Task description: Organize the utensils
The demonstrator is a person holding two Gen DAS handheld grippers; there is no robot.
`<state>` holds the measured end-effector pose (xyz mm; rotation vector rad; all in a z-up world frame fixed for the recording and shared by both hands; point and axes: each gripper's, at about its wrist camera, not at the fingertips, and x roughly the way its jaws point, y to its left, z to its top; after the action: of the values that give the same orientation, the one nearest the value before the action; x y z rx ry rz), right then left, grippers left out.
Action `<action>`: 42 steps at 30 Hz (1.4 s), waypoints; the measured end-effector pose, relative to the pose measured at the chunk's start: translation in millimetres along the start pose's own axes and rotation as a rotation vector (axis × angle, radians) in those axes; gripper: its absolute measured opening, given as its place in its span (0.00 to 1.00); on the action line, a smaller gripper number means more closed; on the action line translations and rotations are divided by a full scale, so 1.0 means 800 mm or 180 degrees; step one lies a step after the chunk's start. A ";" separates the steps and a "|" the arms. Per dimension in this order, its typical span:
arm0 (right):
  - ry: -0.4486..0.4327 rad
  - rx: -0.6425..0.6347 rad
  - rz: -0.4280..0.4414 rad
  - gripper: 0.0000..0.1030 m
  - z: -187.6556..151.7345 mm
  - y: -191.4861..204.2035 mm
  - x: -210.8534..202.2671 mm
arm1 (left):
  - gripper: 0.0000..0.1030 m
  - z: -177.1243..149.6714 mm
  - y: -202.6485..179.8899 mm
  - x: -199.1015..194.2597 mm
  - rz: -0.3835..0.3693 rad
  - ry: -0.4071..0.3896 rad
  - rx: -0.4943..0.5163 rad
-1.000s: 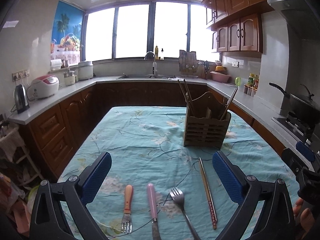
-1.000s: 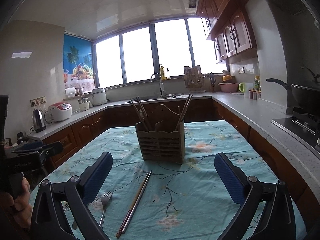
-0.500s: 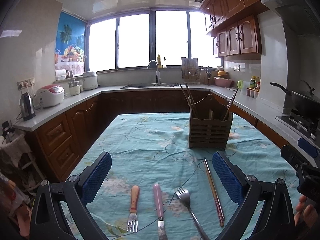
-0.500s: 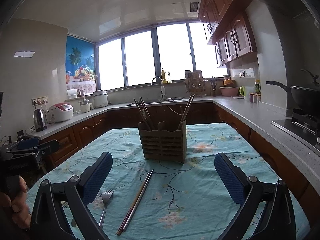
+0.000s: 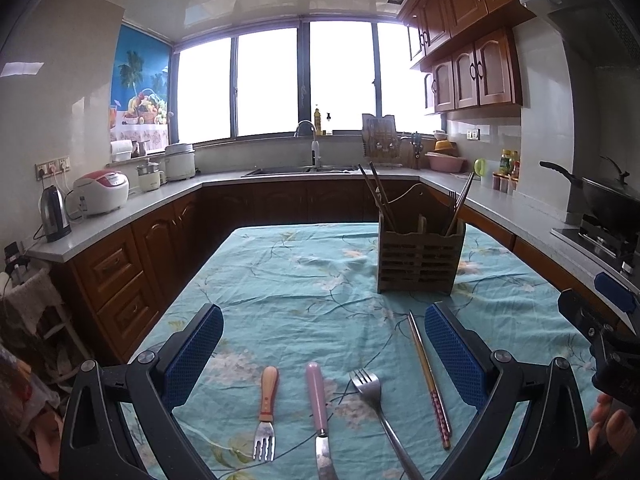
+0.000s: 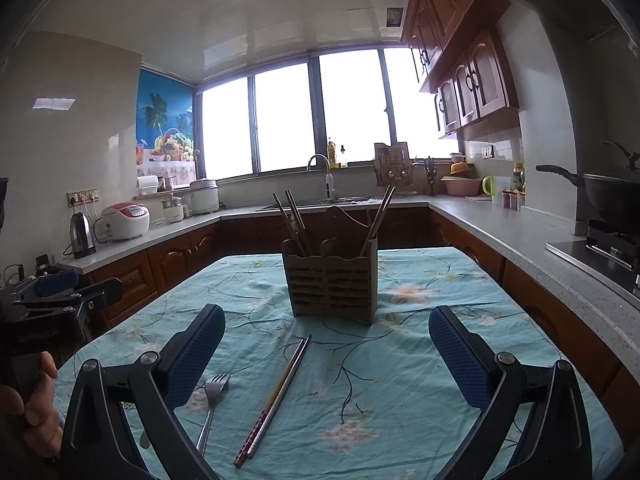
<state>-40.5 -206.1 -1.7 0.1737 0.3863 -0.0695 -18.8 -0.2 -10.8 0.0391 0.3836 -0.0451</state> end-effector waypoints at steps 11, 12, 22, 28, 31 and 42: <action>0.0035 0.0034 -0.0022 1.00 0.000 -0.001 0.000 | 0.99 -0.002 -0.001 -0.001 -0.0003 0.0025 0.0010; 0.0034 0.0031 -0.0022 1.00 0.000 -0.001 0.000 | 0.99 -0.002 0.000 -0.001 -0.0001 0.0029 0.0006; 0.0029 0.0033 -0.0019 1.00 0.000 -0.001 0.001 | 0.99 -0.002 -0.001 -0.002 -0.0001 0.0037 0.0004; 0.0030 0.0022 -0.0012 1.00 0.001 -0.001 0.001 | 0.99 -0.002 -0.001 -0.003 -0.0003 0.0044 -0.0003; 0.0028 0.0021 -0.0012 1.00 0.002 -0.001 0.002 | 0.99 -0.002 -0.002 -0.003 0.0022 0.0044 0.0022; 0.0031 0.0020 -0.0005 1.00 0.001 0.000 0.001 | 0.99 -0.003 -0.004 -0.003 0.0006 0.0050 0.0007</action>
<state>-39.1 -206.5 -1.4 0.1800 0.3960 -0.0714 -22.2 -3.6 -12.6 0.0422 0.3993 -0.0434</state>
